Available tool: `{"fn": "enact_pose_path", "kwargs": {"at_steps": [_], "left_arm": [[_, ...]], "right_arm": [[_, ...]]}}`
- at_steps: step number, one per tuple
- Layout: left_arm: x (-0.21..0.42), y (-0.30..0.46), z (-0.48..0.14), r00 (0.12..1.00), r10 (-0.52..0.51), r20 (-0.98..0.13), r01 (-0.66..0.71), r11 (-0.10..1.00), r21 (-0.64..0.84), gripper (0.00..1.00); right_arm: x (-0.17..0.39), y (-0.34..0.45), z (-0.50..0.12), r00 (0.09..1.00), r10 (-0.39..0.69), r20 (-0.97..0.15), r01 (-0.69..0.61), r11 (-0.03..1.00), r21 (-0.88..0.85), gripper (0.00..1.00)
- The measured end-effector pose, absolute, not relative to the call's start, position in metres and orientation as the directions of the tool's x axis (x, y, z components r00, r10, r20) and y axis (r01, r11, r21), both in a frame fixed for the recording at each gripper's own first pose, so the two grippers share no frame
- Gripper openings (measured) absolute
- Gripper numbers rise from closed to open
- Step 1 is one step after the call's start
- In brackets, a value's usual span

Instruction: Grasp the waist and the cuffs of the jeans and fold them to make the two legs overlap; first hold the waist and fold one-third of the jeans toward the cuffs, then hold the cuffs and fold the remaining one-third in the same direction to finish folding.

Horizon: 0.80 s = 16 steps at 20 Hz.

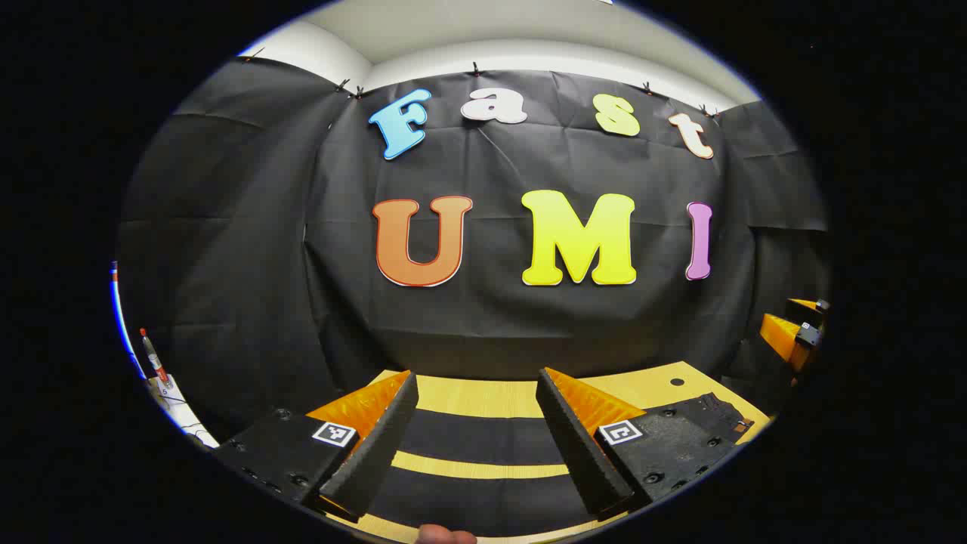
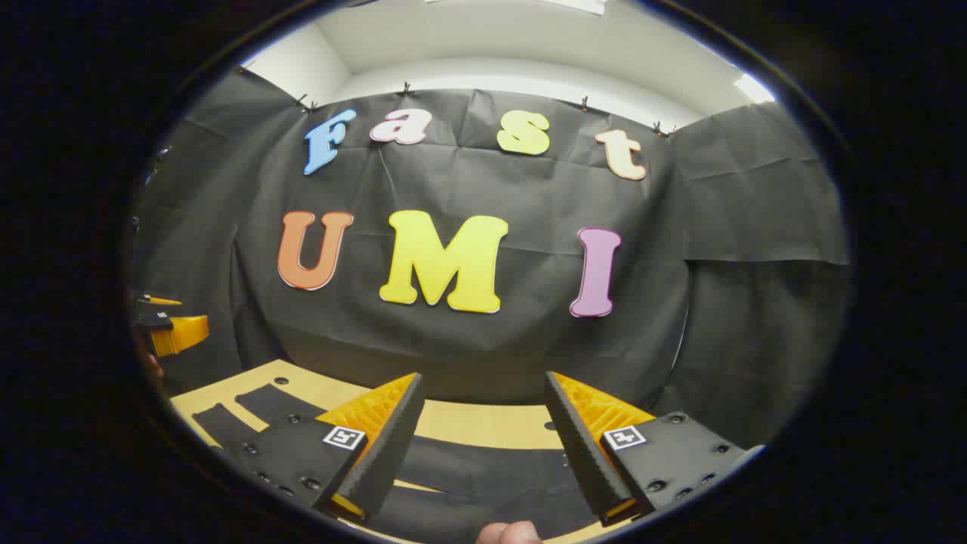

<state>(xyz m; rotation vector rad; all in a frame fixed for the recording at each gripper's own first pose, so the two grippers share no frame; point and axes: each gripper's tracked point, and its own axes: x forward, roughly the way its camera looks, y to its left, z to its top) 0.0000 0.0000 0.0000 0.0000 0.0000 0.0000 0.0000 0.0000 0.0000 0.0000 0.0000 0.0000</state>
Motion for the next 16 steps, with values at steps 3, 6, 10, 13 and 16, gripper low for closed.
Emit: {"fn": "enact_pose_path", "kwargs": {"at_steps": [3, 6, 10, 13, 16], "left_arm": [[-0.0056, 0.0001, -0.0026, 1.000, 0.003, 0.003, -0.003, 1.000, -0.004, 1.00], [-0.0061, 0.0007, -0.0010, 1.000, 0.007, 0.003, -0.007, 1.000, -0.004, 1.00], [-0.0081, 0.0054, -0.0017, 1.000, 0.011, 0.003, -0.011, 1.000, -0.005, 1.00], [-0.0098, 0.0071, -0.0023, 1.000, 0.014, 0.000, -0.014, 1.000, -0.007, 1.00], [-0.0097, 0.0059, -0.0038, 1.000, 0.012, -0.001, -0.012, 1.000, -0.006, 1.00]], "right_arm": [[-0.0011, -0.0005, 0.0028, 1.000, 0.006, 0.009, -0.006, 1.000, -0.001, 0.98], [-0.0006, 0.0017, 0.0024, 1.000, 0.015, 0.008, -0.015, 1.000, -0.003, 0.98], [-0.0019, 0.0014, 0.0042, 1.000, 0.014, 0.011, -0.014, 1.000, -0.004, 0.98], [-0.0025, 0.0006, 0.0034, 1.000, 0.012, 0.010, -0.012, 1.000, -0.006, 0.98], [-0.0030, -0.0010, 0.0041, 1.000, 0.009, 0.009, -0.009, 1.000, -0.006, 0.98]]}}
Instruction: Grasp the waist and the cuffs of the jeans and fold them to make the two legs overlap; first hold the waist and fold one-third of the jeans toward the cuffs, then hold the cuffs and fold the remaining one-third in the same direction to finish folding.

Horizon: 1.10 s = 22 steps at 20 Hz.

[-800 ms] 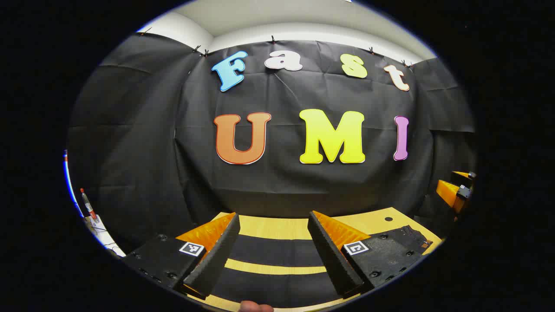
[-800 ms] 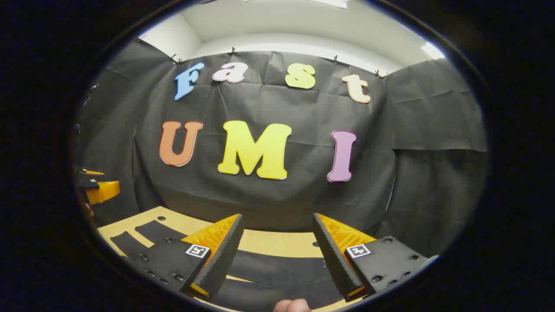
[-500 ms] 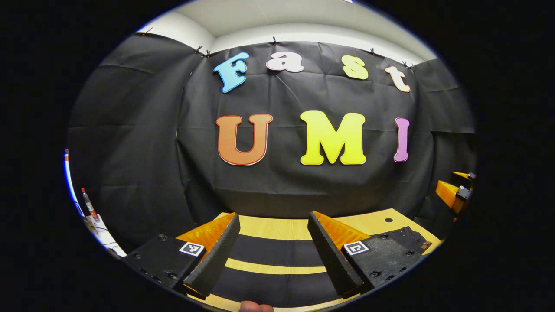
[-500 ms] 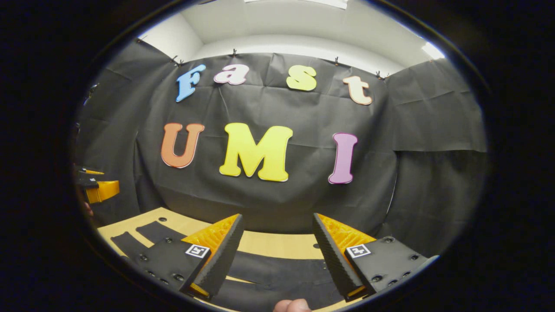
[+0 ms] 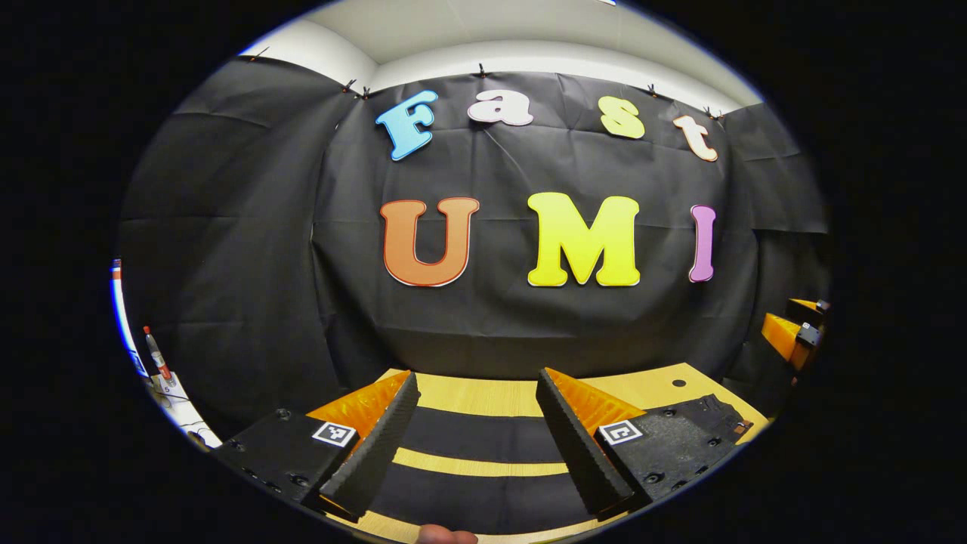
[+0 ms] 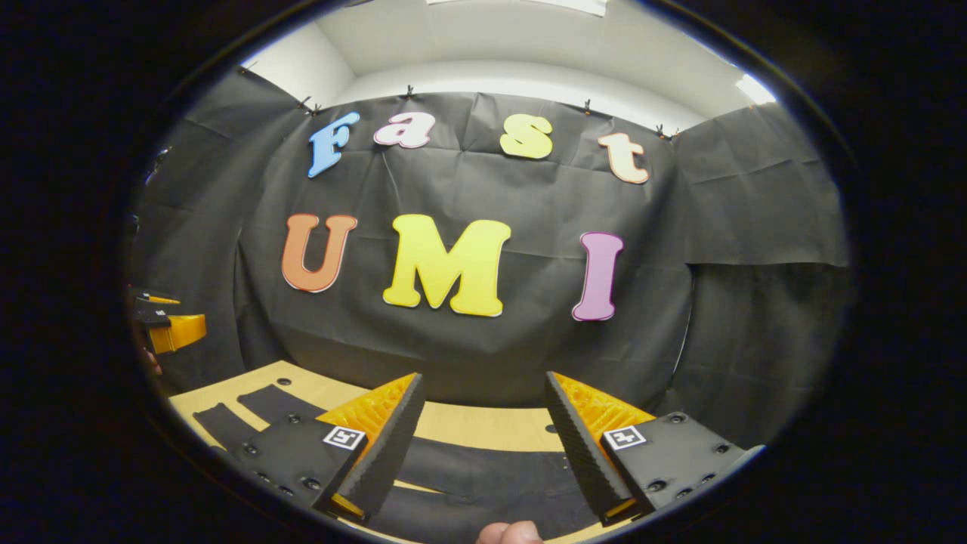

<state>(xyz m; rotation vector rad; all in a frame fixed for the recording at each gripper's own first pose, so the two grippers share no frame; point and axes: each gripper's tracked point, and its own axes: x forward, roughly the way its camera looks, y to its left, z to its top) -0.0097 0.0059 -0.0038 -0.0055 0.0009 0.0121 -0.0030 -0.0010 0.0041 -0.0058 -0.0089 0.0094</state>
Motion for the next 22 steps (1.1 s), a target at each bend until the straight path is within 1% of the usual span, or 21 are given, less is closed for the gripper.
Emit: {"fn": "enact_pose_path", "kwargs": {"at_steps": [7, 12, 15, 16, 17, 18, 19, 20, 22], "left_arm": [[-0.007, 0.008, -0.005, 1.000, 0.012, -0.010, -0.012, 1.000, 0.008, 1.00], [0.003, 0.012, -0.010, 0.998, 0.053, -0.037, -0.052, 0.998, 0.019, 1.00], [0.009, 0.017, -0.024, 0.992, 0.088, -0.089, -0.087, 0.996, 0.006, 1.00], [0.009, 0.020, -0.033, 0.989, 0.101, -0.112, -0.102, 0.995, -0.003, 0.94], [0.010, 0.023, -0.040, 0.985, 0.116, -0.130, -0.118, 0.993, -0.013, 1.00], [0.009, 0.026, -0.047, 0.981, 0.126, -0.149, -0.132, 0.991, -0.028, 1.00], [0.008, 0.029, -0.056, 0.975, 0.135, -0.176, -0.145, 0.988, -0.046, 0.94], [0.005, 0.033, -0.067, 0.967, 0.146, -0.211, -0.163, 0.984, -0.067, 1.00], [0.000, 0.045, -0.089, 0.947, 0.167, -0.275, -0.208, 0.970, -0.127, 1.00]], "right_arm": [[-0.001, -0.015, -0.003, 1.000, -0.004, -0.005, 0.004, 1.000, -0.009, 0.98], [0.011, -0.056, -0.019, 0.999, -0.029, -0.038, 0.029, 1.000, 0.000, 0.98], [0.018, -0.090, -0.045, 0.995, -0.046, -0.094, 0.048, 0.999, 0.020, 0.98], [0.019, -0.101, -0.054, 0.992, -0.052, -0.111, 0.055, 0.998, 0.026, 0.98], [0.021, -0.113, -0.063, 0.990, -0.058, -0.127, 0.063, 0.998, 0.028, 0.98], [0.022, -0.121, -0.071, 0.988, -0.062, -0.142, 0.067, 0.997, 0.029, 0.98], [0.022, -0.131, -0.077, 0.984, -0.071, -0.161, 0.076, 0.997, 0.024, 0.98], [0.022, -0.140, -0.084, 0.980, -0.077, -0.182, 0.083, 0.996, 0.025, 0.98], [0.018, -0.158, -0.095, 0.970, -0.089, -0.227, 0.106, 0.992, 0.064, 0.98]]}}
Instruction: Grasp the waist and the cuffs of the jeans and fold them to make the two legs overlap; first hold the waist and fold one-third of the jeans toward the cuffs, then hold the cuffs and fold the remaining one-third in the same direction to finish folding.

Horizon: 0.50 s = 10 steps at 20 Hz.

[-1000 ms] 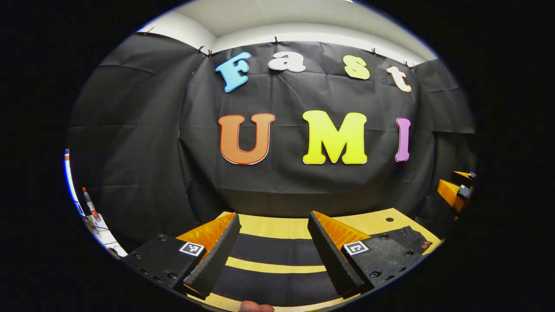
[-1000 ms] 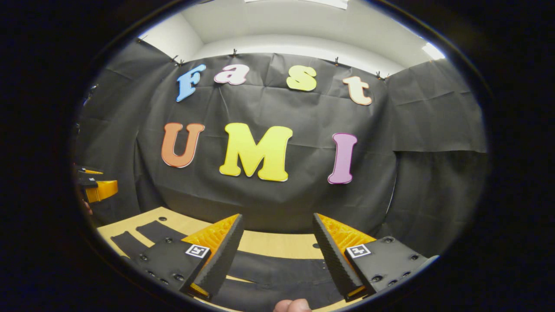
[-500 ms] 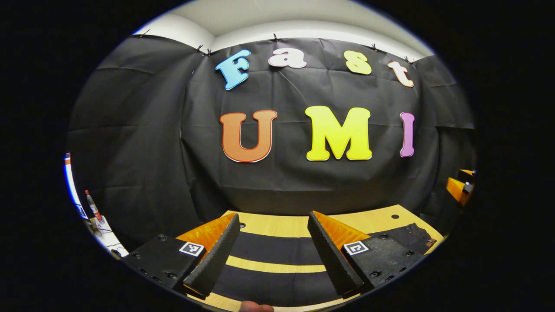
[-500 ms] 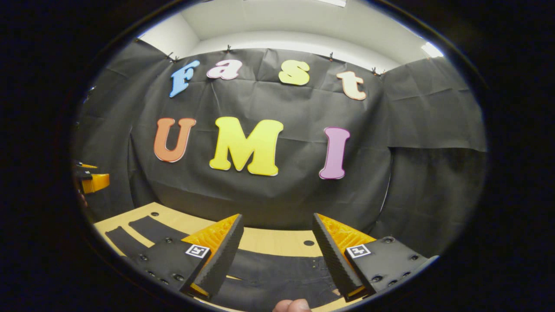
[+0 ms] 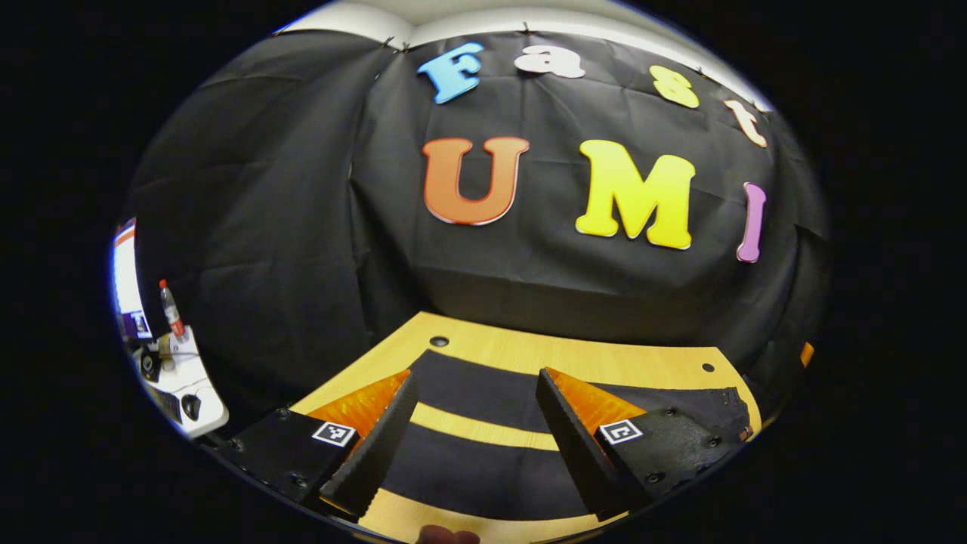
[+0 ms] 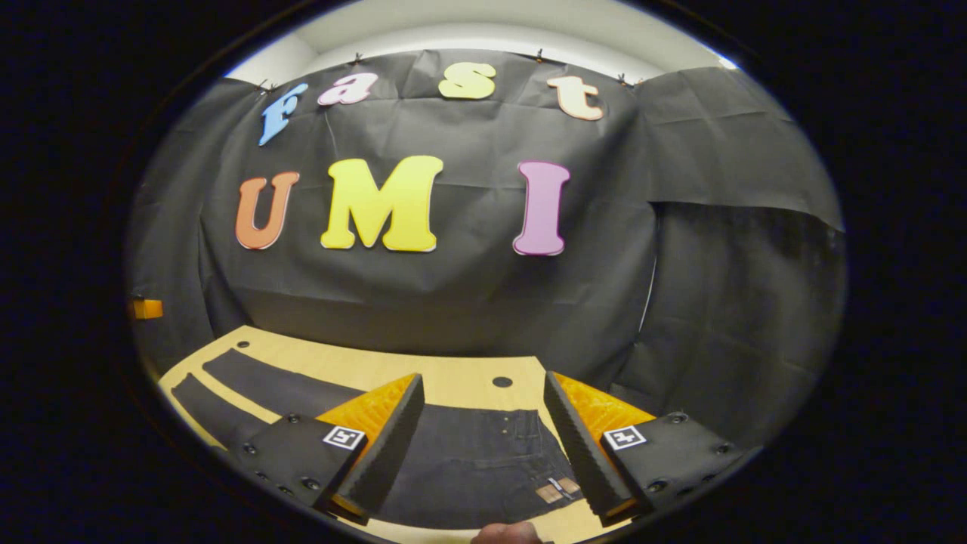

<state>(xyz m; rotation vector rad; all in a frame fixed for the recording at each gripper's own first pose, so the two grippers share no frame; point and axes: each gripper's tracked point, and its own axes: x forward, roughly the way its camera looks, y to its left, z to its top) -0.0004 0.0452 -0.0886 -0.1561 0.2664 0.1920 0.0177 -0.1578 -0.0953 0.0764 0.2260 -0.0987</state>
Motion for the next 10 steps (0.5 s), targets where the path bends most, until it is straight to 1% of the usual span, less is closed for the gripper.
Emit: {"fn": "enact_pose_path", "kwargs": {"at_steps": [3, 5, 6, 7, 8, 9, 10], "left_arm": [[-0.015, 0.081, -0.126, 0.903, 0.199, -0.381, -0.298, 0.929, -0.219, 1.00], [-0.026, 0.100, -0.155, 0.873, 0.184, -0.452, -0.338, 0.897, -0.287, 1.00], [-0.032, 0.112, -0.173, 0.853, 0.179, -0.490, -0.367, 0.874, -0.319, 0.99], [-0.037, 0.126, -0.191, 0.828, 0.180, -0.530, -0.403, 0.850, -0.340, 0.99], [-0.045, 0.135, -0.210, 0.800, 0.186, -0.570, -0.443, 0.824, -0.353, 0.99], [-0.051, 0.143, -0.227, 0.779, 0.178, -0.602, -0.477, 0.791, -0.383, 0.99], [-0.055, 0.149, -0.237, 0.762, 0.168, -0.625, -0.511, 0.749, -0.422, 0.99]], "right_arm": [[0.007, -0.176, -0.130, 0.928, -0.081, -0.364, 0.155, 0.971, 0.180, 0.98], [-0.003, -0.189, -0.159, 0.890, -0.082, -0.449, 0.214, 0.944, 0.251, 0.98], [-0.007, -0.193, -0.174, 0.868, -0.084, -0.490, 0.248, 0.928, 0.279, 0.99], [-0.012, -0.192, -0.190, 0.847, -0.081, -0.526, 0.276, 0.912, 0.303, 0.97], [-0.016, -0.191, -0.205, 0.826, -0.066, -0.559, 0.300, 0.892, 0.337, 0.97], [-0.017, -0.187, -0.216, 0.810, -0.047, -0.584, 0.320, 0.870, 0.375, 1.00], [-0.022, -0.184, -0.229, 0.786, -0.029, -0.618, 0.349, 0.845, 0.405, 0.98]]}}
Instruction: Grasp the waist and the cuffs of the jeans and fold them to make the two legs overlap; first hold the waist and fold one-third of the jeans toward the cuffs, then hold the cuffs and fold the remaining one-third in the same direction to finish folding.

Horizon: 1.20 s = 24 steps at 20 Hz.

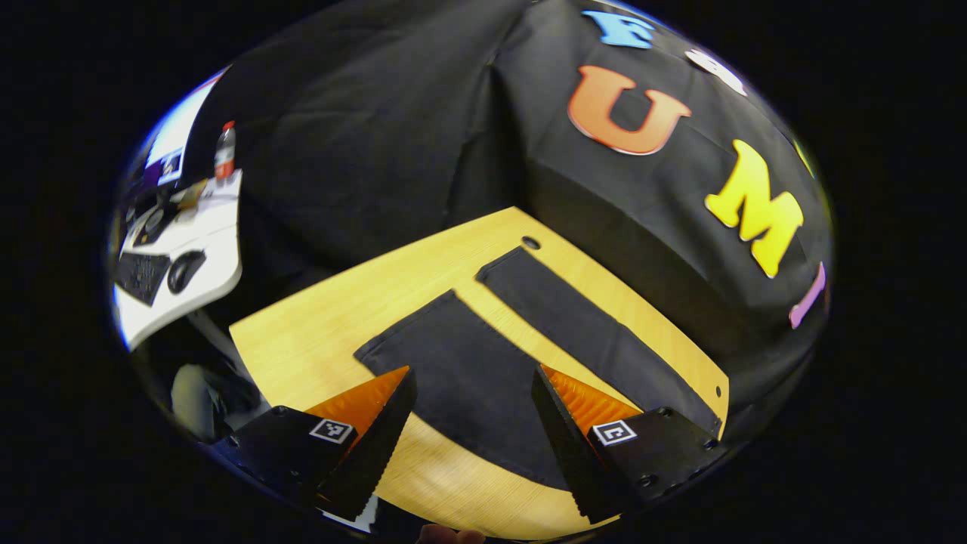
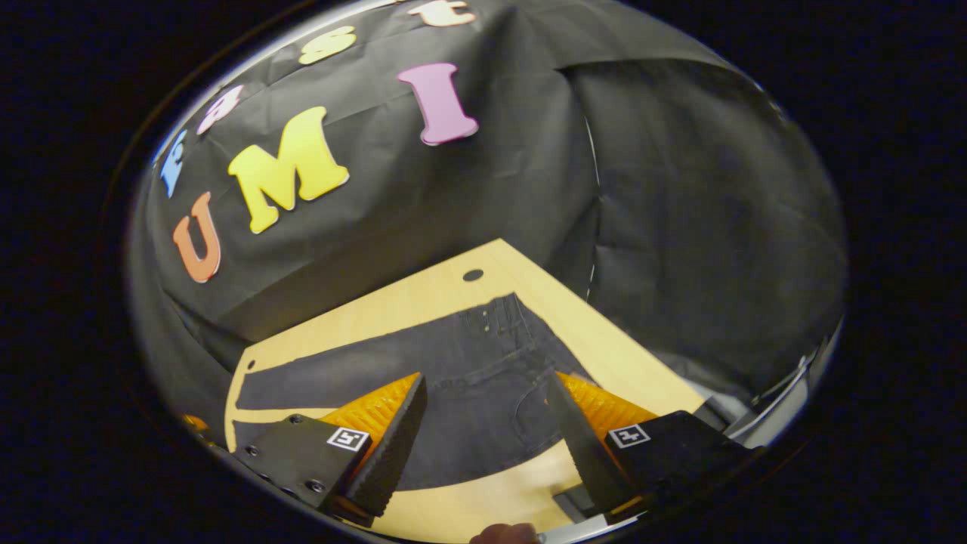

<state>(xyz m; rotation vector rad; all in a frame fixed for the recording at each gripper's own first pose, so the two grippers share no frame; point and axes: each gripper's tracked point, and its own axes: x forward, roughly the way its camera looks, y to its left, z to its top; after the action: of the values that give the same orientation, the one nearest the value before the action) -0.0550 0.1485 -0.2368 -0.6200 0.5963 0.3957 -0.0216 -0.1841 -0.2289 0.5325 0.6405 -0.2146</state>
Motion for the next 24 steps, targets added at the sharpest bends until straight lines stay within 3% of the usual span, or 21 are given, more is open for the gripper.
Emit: {"fn": "enact_pose_path", "kwargs": {"at_steps": [1, 2, 3, 5, 7, 8, 9, 19, 20, 23, 24], "left_arm": [[-0.058, 0.150, -0.249, 0.748, 0.147, -0.648, -0.546, 0.691, -0.474, 0.99], [-0.059, 0.152, -0.259, 0.737, 0.123, -0.664, -0.579, 0.621, -0.528, 0.99], [-0.061, 0.152, -0.268, 0.723, 0.101, -0.683, -0.614, 0.546, -0.569, 0.99], [-0.061, 0.142, -0.283, 0.713, 0.036, -0.700, -0.653, 0.397, -0.645, 0.99], [-0.050, 0.130, -0.294, 0.712, -0.002, -0.702, -0.671, 0.297, -0.680, 0.99], [-0.049, 0.134, -0.298, 0.712, -0.011, -0.702, -0.675, 0.264, -0.689, 0.99], [-0.047, 0.135, -0.302, 0.713, -0.016, -0.701, -0.677, 0.243, -0.695, 0.99], [-0.013, 0.149, -0.328, 0.693, -0.005, -0.721, -0.700, 0.233, -0.675, 0.98], [-0.011, 0.149, -0.327, 0.696, -0.003, -0.718, -0.697, 0.235, -0.677, 0.98], [0.003, 0.149, -0.325, 0.731, -0.005, -0.683, -0.662, 0.238, -0.710, 0.98], [0.006, 0.150, -0.325, 0.737, -0.004, -0.676, -0.657, 0.233, -0.717, 0.87]], "right_arm": [[-0.030, -0.185, -0.243, 0.759, -0.011, -0.650, 0.378, 0.821, 0.428, 0.94], [-0.031, -0.187, -0.254, 0.738, -0.001, -0.675, 0.411, 0.794, 0.448, 0.99], [-0.036, -0.189, -0.269, 0.717, 0.008, -0.697, 0.442, 0.767, 0.464, 0.94], [-0.036, -0.185, -0.287, 0.683, 0.034, -0.730, 0.495, 0.714, 0.496, 0.99], [-0.036, -0.184, -0.299, 0.656, 0.055, -0.752, 0.534, 0.671, 0.515, 0.99], [-0.038, -0.185, -0.306, 0.645, 0.063, -0.762, 0.546, 0.660, 0.517, 0.94], [-0.041, -0.185, -0.311, 0.635, 0.069, -0.770, 0.556, 0.651, 0.517, 0.99], [-0.030, -0.201, -0.337, 0.588, 0.044, -0.807, 0.638, 0.589, 0.497, 0.94], [-0.031, -0.202, -0.337, 0.582, 0.045, -0.812, 0.649, 0.576, 0.497, 0.98], [-0.026, -0.204, -0.348, 0.576, 0.058, -0.815, 0.673, 0.533, 0.513, 0.99], [-0.025, -0.205, -0.351, 0.576, 0.063, -0.815, 0.679, 0.519, 0.519, 0.99]]}}
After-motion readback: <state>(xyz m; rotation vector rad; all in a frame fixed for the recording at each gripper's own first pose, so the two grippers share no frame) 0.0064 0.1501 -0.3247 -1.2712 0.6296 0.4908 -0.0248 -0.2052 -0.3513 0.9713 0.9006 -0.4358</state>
